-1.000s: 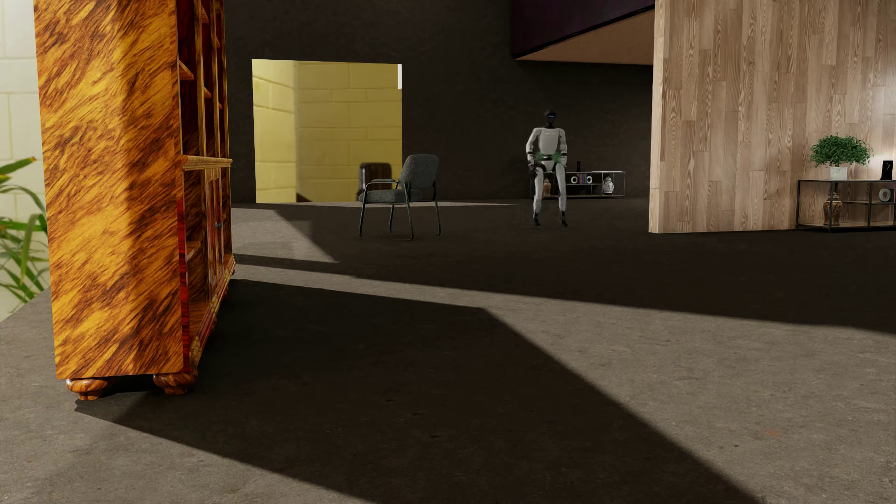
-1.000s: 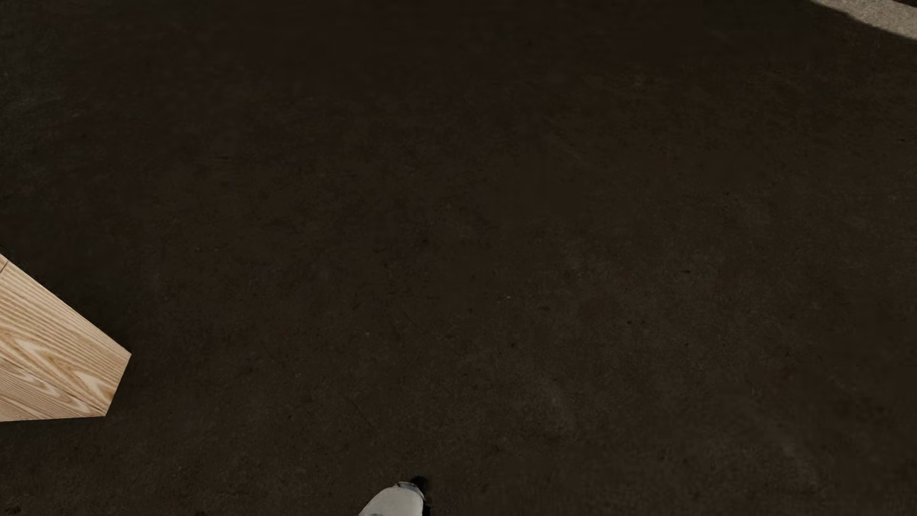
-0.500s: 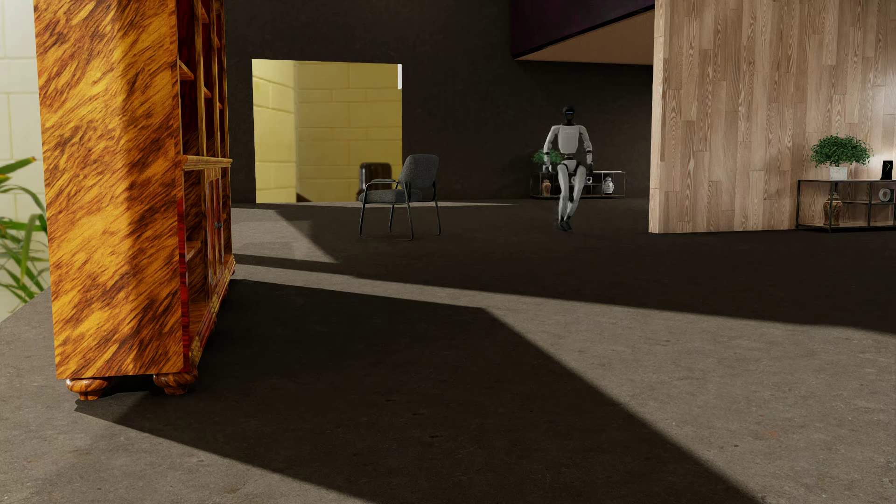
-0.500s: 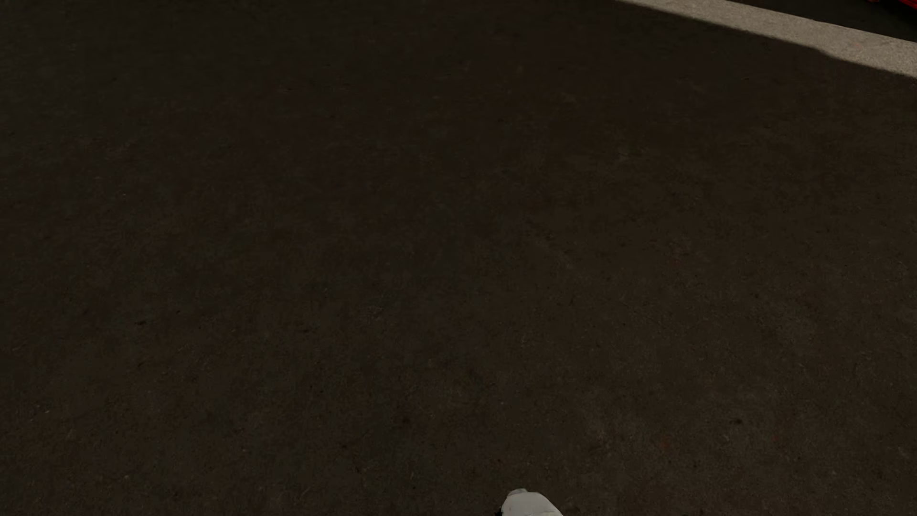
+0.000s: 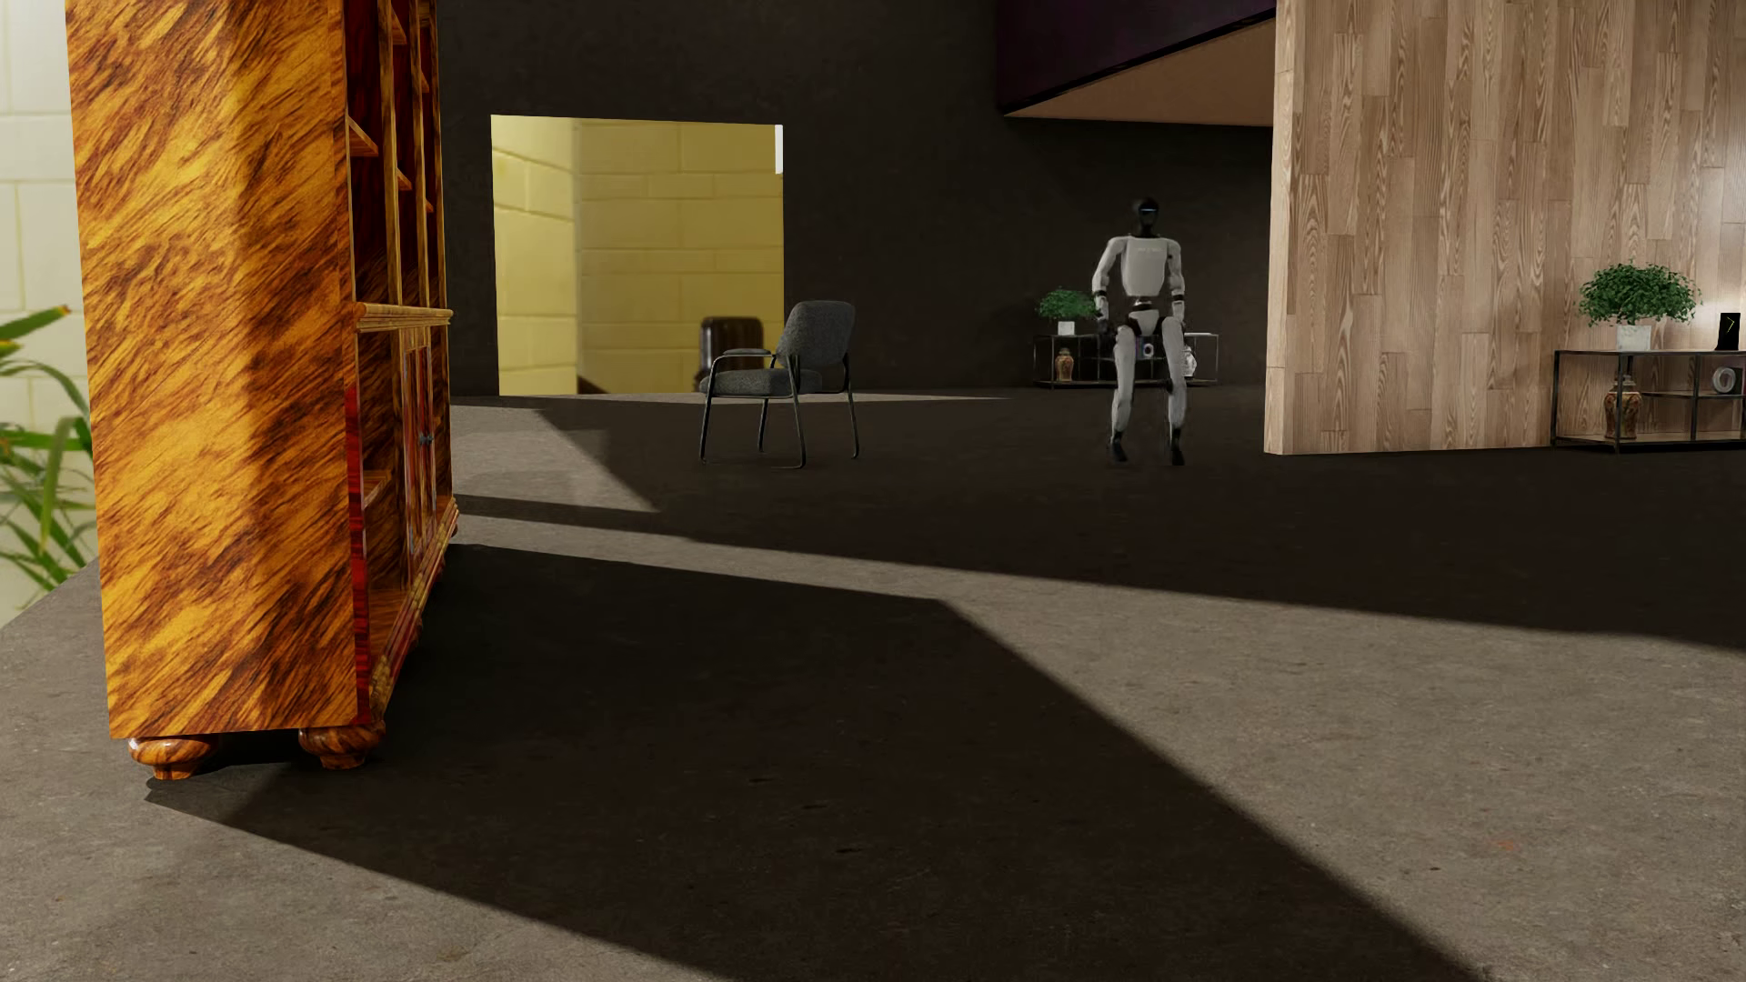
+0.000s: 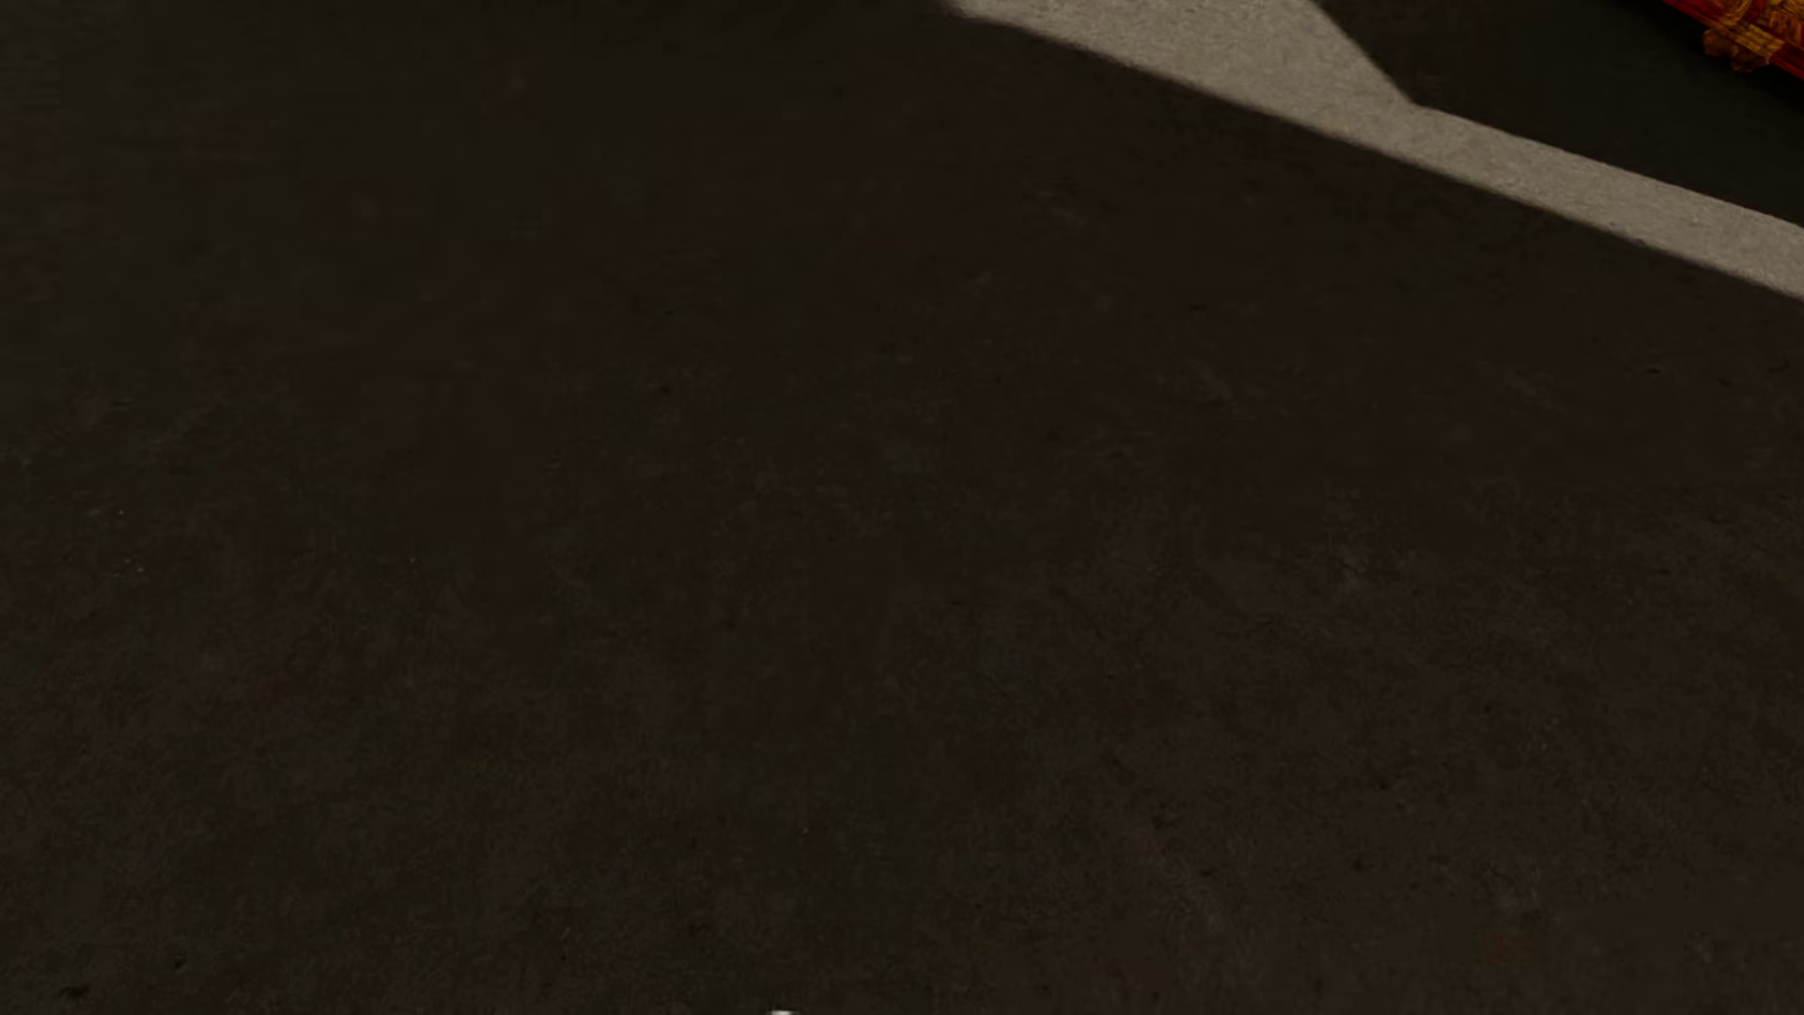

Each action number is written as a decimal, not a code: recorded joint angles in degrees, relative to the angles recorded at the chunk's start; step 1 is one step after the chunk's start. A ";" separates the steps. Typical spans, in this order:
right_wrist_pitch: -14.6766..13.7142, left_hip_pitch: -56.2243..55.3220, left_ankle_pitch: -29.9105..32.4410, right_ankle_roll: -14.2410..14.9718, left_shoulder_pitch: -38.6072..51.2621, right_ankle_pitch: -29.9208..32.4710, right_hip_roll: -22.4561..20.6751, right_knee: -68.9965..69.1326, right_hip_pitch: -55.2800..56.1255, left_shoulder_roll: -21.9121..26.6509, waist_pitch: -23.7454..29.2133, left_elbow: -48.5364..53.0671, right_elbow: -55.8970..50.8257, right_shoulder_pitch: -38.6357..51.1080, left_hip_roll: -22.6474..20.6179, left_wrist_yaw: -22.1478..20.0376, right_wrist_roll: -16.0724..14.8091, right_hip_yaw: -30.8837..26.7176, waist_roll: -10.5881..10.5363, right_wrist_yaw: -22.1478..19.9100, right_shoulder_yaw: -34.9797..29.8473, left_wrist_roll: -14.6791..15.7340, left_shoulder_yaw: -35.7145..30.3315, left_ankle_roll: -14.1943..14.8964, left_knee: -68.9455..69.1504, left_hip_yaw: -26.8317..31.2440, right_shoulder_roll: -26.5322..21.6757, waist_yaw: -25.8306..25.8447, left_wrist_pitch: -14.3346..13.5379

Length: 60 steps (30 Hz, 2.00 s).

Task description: Go to the shelves

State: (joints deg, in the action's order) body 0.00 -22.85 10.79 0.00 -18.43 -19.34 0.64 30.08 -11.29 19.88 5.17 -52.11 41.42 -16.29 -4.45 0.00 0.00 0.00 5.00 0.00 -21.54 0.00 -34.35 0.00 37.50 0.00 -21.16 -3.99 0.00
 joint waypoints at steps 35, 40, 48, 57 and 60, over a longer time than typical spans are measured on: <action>0.00 -13.60 -19.56 0.00 -5.28 32.20 6.61 0.47 -9.73 0.81 -3.10 -3.26 -12.99 1.14 4.13 0.00 0.00 0.00 5.66 0.00 1.00 0.00 3.15 0.00 -8.42 0.00 -1.81 -8.05 0.00; 0.00 -0.78 -3.64 0.00 3.47 18.84 7.78 45.36 12.71 3.23 -0.95 -5.06 5.86 -0.52 -7.20 0.00 0.00 0.00 7.52 0.00 -4.06 0.00 5.09 0.00 3.82 0.00 0.69 0.87 0.00; 0.00 42.83 -31.60 0.00 19.29 5.27 8.72 -2.94 41.65 8.11 -1.16 11.83 14.70 -8.10 -1.18 0.00 0.00 0.00 1.25 0.00 -1.26 0.00 12.12 0.00 -14.22 0.00 -3.44 22.77 0.00; 0.00 12.66 -4.91 0.00 5.68 5.61 -0.55 8.31 16.49 -0.30 1.23 1.96 8.66 -6.26 -0.31 0.00 0.00 0.00 -1.01 0.00 1.40 0.00 8.25 0.00 37.55 0.00 0.41 9.16 0.00; 0.00 1.67 1.02 0.00 -1.24 4.07 1.78 0.32 2.57 0.09 0.66 -3.50 -5.16 -1.93 -0.91 0.00 0.00 0.00 0.44 0.00 2.56 0.00 3.84 0.00 0.88 0.00 -0.14 -0.37 0.00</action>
State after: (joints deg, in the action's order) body 0.00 -21.19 11.81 0.00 -19.68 -15.26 2.42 30.40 -8.72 19.97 5.82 -55.60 36.26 -18.22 -5.36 0.00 0.00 0.00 5.44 0.00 -18.98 0.00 -30.51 0.00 38.38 0.00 -21.30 -4.36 0.00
